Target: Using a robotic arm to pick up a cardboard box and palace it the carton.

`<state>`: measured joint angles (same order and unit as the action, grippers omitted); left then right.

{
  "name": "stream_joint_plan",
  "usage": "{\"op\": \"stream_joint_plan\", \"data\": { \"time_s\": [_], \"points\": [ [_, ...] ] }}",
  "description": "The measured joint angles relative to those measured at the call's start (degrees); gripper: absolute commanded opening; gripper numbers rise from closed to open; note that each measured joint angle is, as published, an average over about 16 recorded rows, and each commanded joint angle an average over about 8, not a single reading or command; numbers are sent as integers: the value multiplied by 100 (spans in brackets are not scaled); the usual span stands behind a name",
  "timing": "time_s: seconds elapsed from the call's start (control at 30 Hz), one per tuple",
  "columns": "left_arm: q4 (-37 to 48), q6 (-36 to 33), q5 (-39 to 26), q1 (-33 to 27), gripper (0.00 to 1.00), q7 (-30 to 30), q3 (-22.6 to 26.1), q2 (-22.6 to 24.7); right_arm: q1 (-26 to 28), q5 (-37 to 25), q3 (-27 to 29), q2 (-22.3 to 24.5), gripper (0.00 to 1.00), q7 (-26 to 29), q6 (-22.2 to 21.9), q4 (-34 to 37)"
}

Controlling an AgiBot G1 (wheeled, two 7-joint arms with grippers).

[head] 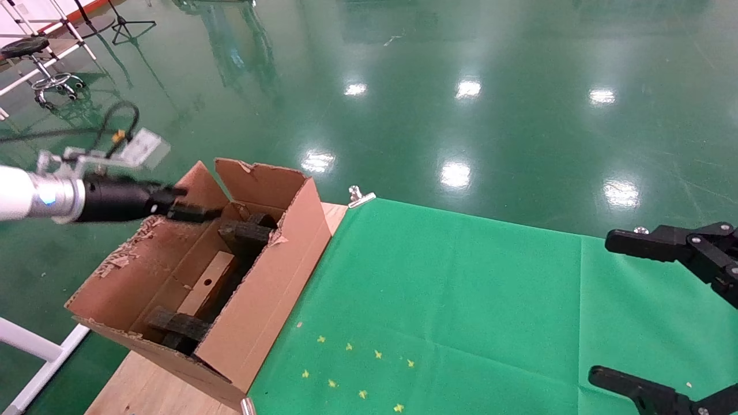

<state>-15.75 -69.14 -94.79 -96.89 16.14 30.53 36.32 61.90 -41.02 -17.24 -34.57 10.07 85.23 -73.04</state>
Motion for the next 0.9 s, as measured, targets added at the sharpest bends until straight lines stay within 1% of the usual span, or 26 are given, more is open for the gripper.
{"op": "stream_joint_plan", "data": {
  "time_s": [0.23, 0.37, 0.7, 0.9],
  "points": [
    [-483, -608, 785, 204, 100, -324, -375, -113, 0, 1, -1, 1, 100, -1, -1, 1],
    [-624, -741, 950, 289, 100, -398, -442, -124, 0, 1, -1, 1, 100, -1, -2, 2],
    [-988, -808, 1216, 510, 100, -412, -490, -118, 0, 2, -3, 2, 100, -2, -2, 3],
    [-1405, -884, 1576, 775, 100, -425, -575, -119, 1, 3, -4, 2, 100, -3, -2, 4]
  ]
}}
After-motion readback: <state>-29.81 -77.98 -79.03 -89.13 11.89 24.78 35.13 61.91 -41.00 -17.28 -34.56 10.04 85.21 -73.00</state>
